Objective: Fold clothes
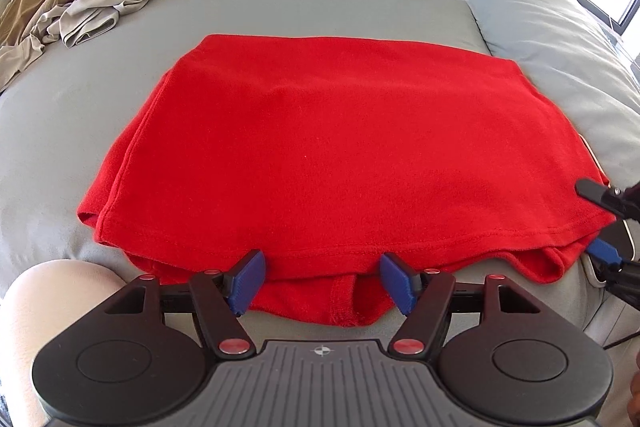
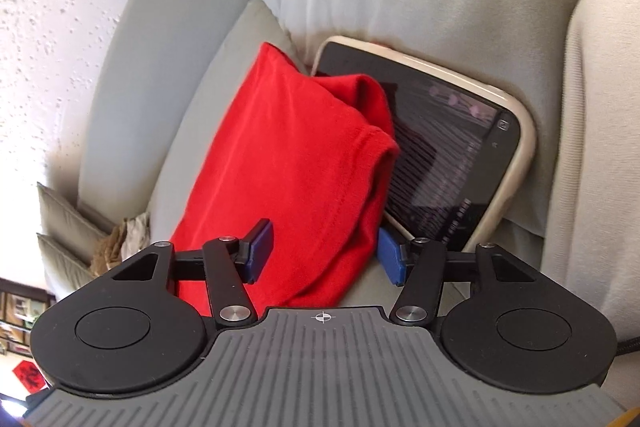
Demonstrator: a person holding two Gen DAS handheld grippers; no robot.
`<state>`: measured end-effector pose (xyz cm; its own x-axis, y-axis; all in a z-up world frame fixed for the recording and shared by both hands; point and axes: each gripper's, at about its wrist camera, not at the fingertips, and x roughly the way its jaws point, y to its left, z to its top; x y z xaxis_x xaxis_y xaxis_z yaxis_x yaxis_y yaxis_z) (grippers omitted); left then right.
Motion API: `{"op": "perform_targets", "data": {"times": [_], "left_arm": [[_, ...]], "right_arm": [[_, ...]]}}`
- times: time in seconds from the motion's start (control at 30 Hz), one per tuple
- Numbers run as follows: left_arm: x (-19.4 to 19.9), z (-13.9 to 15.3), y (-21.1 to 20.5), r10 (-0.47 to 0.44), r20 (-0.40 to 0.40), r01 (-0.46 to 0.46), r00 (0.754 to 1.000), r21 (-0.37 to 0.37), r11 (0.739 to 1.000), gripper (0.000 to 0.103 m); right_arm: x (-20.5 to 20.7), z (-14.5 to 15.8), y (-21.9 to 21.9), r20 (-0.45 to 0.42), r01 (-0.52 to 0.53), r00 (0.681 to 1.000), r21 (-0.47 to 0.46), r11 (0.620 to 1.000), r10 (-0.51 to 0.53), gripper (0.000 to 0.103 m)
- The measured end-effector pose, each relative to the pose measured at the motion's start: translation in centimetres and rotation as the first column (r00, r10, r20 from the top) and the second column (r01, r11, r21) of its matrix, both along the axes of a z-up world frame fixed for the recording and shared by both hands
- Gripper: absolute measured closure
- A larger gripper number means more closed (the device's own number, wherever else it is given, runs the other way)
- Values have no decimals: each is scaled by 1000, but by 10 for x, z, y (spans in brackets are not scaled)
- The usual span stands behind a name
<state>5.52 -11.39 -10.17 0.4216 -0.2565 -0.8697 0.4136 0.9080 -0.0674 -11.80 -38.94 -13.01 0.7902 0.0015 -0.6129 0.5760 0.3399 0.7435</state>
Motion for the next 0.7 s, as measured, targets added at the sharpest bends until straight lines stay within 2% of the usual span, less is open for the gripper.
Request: {"op": "perform_targets", "data": {"times": [0.17,0.4,0.5,0.53,0.6,0.63,0.7], "left_arm": [[0,0,2,-8,-4,8,1000,-9,1000,37],[2,1,4,-10,-17,9,1000,-24,1000,37],[2,2,6,-8,-23,7,1000,-33,999,37],[3,2,6,-7,-25,6,1000,-36,999,37],[3,2,10,-2,-32,1,999,-51,999,37],[5,2,12,-1,-35,-1,999,-60,998,37],[6,2,13,1,-39,-4,999,-67,998,37]], "right_arm": [[0,-13,-9,99,48,994,16,999,-50,67],[27,-19,-23,177,20,984,25,999,-24,68],[40,-19,-26,160,3,987,6,1000,-4,73],[43,-19,-26,130,4,991,6,1000,-5,81],[40,-15,-26,82,15,997,6,1000,-15,83],[36,-10,-25,57,22,998,-9,1000,-21,87],[32,5,-19,3,6,1000,-101,995,-6,91]]}}
